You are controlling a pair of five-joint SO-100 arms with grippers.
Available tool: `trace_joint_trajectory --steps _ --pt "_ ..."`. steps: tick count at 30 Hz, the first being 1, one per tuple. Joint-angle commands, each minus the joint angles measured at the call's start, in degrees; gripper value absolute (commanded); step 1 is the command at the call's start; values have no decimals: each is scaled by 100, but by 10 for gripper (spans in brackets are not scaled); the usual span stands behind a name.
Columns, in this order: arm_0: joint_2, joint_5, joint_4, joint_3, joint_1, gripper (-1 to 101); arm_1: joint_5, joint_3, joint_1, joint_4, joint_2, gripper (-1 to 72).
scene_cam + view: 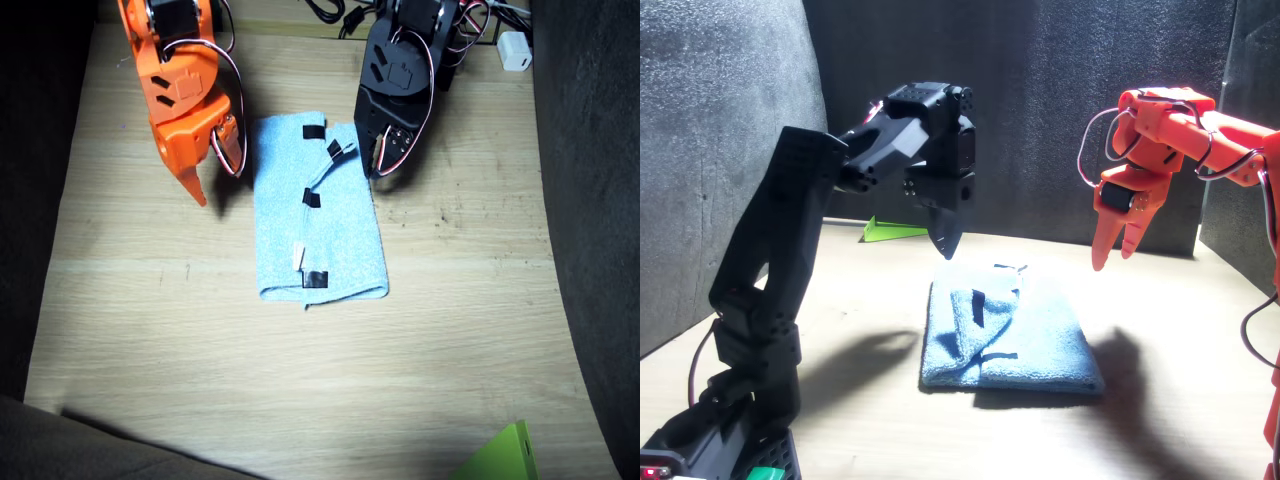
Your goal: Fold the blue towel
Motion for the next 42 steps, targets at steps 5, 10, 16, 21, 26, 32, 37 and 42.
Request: trace_joint_trajectory --steps 5,10,16,21,26,32,37,42 --pt "255 70 -606 1248 -413 -2 -70 -158 -79 123 193 347" --pt "281 70 -633 1266 -1002 -2 -105 -193 -132 176 220 346" --pt "-26 26 79 18 -1644 -2 -105 -202 -176 176 202 346" --pt "-624 70 272 -756 -2399 -3 -62 -413 -176 220 53 347" --pt "-817 -53 272 -896 -2364 -3 -18 -659 -431 316 -105 339" --pt "545 -97 272 -1063 211 -3 -70 -677 -1204 369 316 343" --pt "1564 -176 132 -387 2417 -2 132 -580 -1960 387 932 348" --pt "2303 -527 -879 1679 3990 -2 765 1477 -2514 -835 1942 336"
